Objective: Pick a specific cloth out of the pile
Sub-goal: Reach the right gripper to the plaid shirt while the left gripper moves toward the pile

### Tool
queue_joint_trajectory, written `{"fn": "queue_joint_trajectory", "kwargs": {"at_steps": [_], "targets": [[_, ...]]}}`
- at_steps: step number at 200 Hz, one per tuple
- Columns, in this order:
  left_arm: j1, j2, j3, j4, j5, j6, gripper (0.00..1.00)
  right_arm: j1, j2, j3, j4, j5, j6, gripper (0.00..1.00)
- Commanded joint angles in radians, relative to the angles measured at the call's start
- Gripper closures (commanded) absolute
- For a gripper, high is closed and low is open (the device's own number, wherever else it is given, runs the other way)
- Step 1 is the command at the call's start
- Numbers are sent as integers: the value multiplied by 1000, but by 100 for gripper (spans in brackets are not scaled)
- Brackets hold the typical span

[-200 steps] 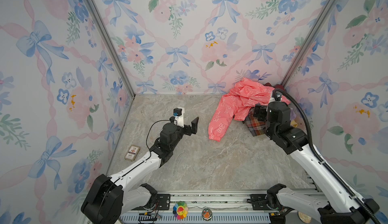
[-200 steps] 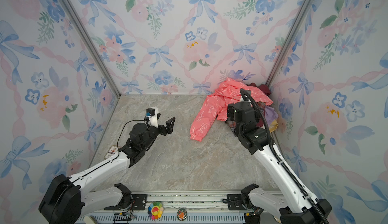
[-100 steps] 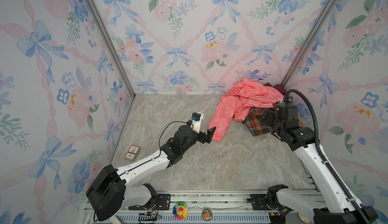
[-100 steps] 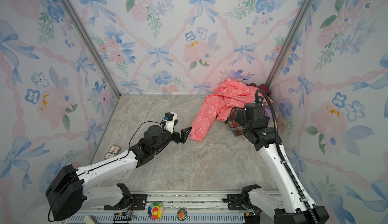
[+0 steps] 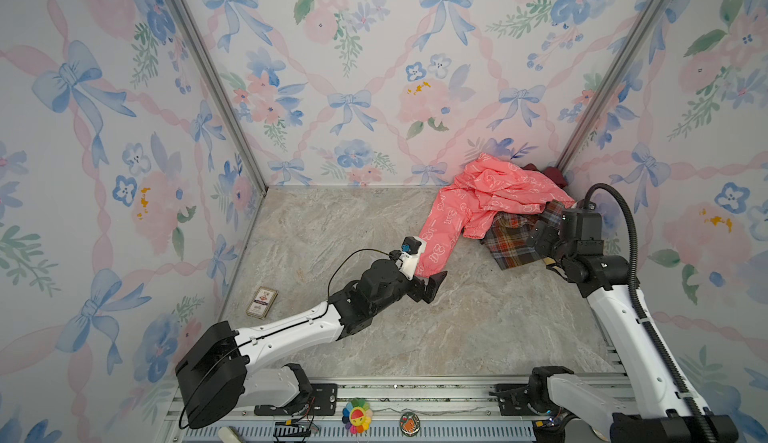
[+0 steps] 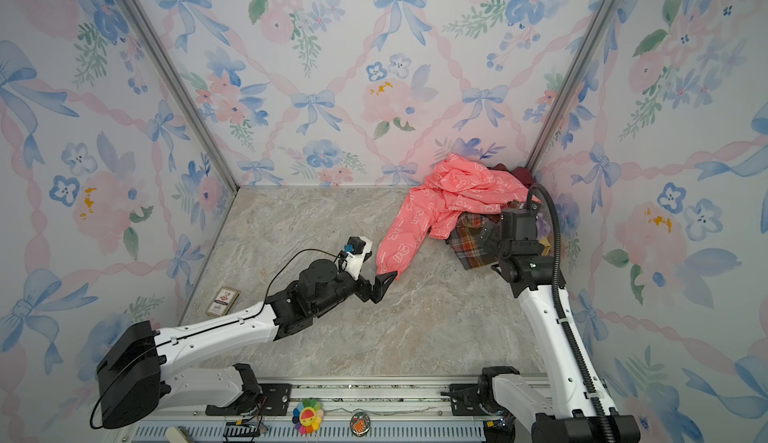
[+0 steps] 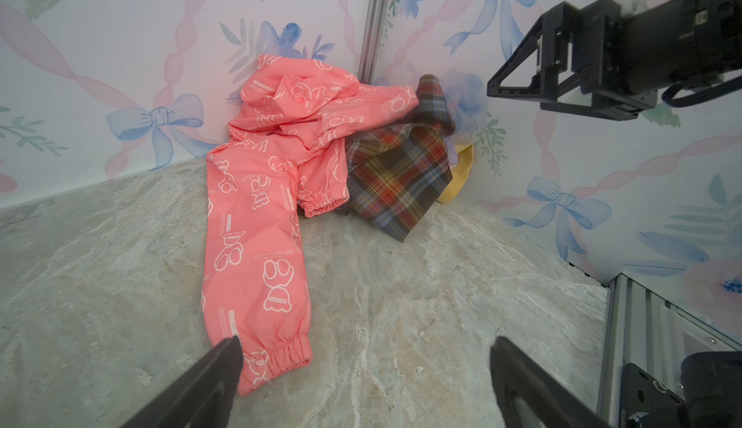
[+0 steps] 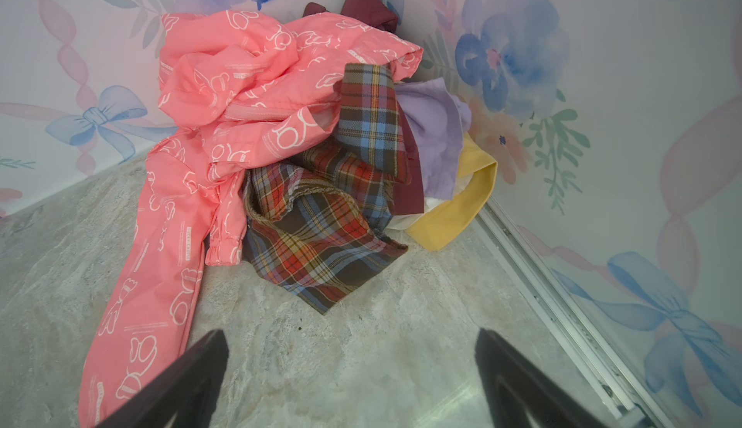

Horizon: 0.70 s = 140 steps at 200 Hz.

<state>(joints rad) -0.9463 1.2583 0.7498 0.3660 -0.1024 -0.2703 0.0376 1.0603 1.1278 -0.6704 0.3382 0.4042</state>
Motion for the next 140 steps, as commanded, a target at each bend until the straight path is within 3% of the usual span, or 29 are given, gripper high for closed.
{"fn": "queue_joint_trajectory", "kwargs": {"at_steps": [1, 70, 140], "targets": [[-3, 21, 28, -16, 12, -7, 3, -36, -2, -13, -45, -54, 16, 1], [-4, 27, 33, -25, 28, -10, 2, -73, -9, -80, 25, -162, 92, 0], [-19, 51, 31, -27, 20, -1, 2, -72, 48, -141, 137, -192, 195, 3]]}}
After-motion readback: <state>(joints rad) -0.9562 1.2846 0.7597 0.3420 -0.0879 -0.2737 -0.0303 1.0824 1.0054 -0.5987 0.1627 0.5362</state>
